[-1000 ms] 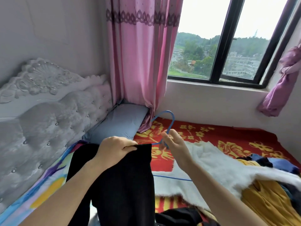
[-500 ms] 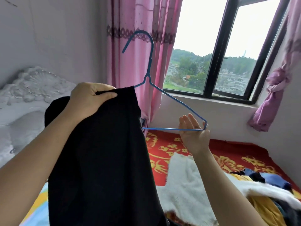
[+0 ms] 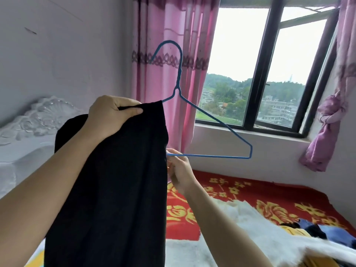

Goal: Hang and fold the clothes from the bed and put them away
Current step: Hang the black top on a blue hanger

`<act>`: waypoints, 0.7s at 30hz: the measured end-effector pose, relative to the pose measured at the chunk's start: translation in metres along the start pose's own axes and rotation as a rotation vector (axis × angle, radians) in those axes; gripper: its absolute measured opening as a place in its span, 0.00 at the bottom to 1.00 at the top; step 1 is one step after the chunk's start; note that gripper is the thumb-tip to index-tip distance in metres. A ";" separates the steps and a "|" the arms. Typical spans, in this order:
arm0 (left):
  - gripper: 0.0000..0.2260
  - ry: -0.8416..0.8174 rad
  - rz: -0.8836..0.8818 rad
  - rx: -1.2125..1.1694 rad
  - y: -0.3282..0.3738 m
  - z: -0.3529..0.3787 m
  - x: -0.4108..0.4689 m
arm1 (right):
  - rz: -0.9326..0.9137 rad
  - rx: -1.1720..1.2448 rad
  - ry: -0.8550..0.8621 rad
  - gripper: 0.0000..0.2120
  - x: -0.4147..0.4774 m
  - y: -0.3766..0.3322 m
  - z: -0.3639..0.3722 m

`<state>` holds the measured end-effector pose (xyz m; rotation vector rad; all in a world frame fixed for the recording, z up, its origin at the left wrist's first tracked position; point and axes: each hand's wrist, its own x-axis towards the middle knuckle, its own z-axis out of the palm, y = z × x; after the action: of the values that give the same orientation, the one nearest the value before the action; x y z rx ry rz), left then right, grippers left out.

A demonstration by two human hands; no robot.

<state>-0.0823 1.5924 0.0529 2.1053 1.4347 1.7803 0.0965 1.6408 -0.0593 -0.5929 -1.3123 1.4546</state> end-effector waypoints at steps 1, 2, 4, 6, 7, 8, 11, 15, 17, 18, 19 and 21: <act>0.15 0.021 -0.004 -0.015 -0.003 -0.002 -0.002 | 0.002 -0.083 -0.038 0.11 -0.003 0.001 0.005; 0.15 0.048 -0.010 -0.048 -0.007 -0.002 -0.003 | 0.004 -0.175 -0.074 0.12 -0.006 0.004 0.007; 0.13 0.111 -0.032 -0.149 -0.013 -0.001 -0.008 | 0.001 -0.363 -0.154 0.15 -0.011 0.011 0.010; 0.11 0.163 -0.058 -0.231 -0.019 0.002 -0.013 | -0.011 -0.474 -0.180 0.11 -0.013 0.016 0.016; 0.11 0.186 -0.073 -0.263 -0.021 0.005 -0.015 | -0.016 -0.486 -0.165 0.09 -0.013 0.018 0.019; 0.11 0.211 -0.093 -0.298 -0.023 0.006 -0.016 | -0.023 -0.495 -0.140 0.08 -0.012 0.019 0.020; 0.16 0.269 -0.135 -0.397 -0.030 0.005 -0.015 | -0.127 -0.636 -0.045 0.08 -0.009 0.020 0.015; 0.10 0.293 -0.149 -0.436 -0.037 0.002 -0.014 | -0.410 -1.044 -0.003 0.08 -0.013 0.017 -0.012; 0.12 0.294 -0.147 -0.453 -0.037 0.005 -0.013 | -0.657 -1.177 0.085 0.13 -0.019 0.014 -0.018; 0.12 0.292 -0.142 -0.462 -0.036 0.007 -0.013 | -0.825 -1.233 0.151 0.14 -0.022 0.013 -0.018; 0.11 0.290 -0.136 -0.477 -0.034 0.009 -0.012 | -0.980 -1.285 0.203 0.13 -0.024 0.013 -0.019; 0.11 0.294 -0.119 -0.511 -0.031 0.014 -0.012 | -1.151 -1.366 0.188 0.14 -0.026 0.017 -0.020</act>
<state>-0.0889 1.6094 0.0220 1.5273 0.9717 2.1797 0.1162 1.6278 -0.0874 -0.5712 -1.8731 -0.5469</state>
